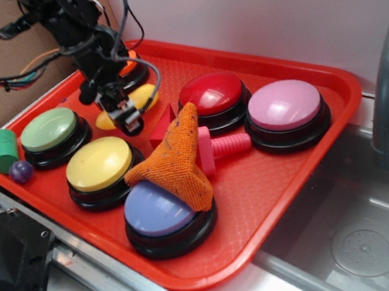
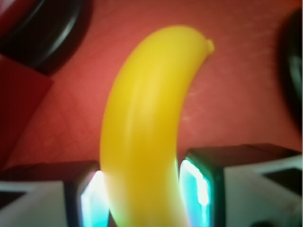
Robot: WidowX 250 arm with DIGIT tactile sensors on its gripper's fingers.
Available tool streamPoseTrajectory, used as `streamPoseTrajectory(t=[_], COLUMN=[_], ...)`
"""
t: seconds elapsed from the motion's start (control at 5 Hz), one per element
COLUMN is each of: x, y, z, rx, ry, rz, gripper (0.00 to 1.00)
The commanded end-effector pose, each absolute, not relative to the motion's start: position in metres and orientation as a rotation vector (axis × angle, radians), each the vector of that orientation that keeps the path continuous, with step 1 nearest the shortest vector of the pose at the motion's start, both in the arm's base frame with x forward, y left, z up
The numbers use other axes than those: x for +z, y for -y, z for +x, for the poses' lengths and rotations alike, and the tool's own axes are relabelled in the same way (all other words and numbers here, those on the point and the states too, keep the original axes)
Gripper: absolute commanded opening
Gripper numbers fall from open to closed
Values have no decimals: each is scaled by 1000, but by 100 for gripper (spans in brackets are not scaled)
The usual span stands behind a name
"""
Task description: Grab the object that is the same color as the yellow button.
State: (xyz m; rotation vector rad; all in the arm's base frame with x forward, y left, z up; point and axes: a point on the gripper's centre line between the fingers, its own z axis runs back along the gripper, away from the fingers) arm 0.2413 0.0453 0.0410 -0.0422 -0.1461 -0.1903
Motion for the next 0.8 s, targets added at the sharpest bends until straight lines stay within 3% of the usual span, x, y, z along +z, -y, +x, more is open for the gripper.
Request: streamPoseTrajectory(t=[0.0,0.2,0.4,0.6], x=[122,143,151,145], y=[-30,-21,-18,-24], z=[229,214,199,199], rx=[25,85,199,279], ry=[113,105,135,117], rz=[64,87,38,20], gripper=[0,0,0,0])
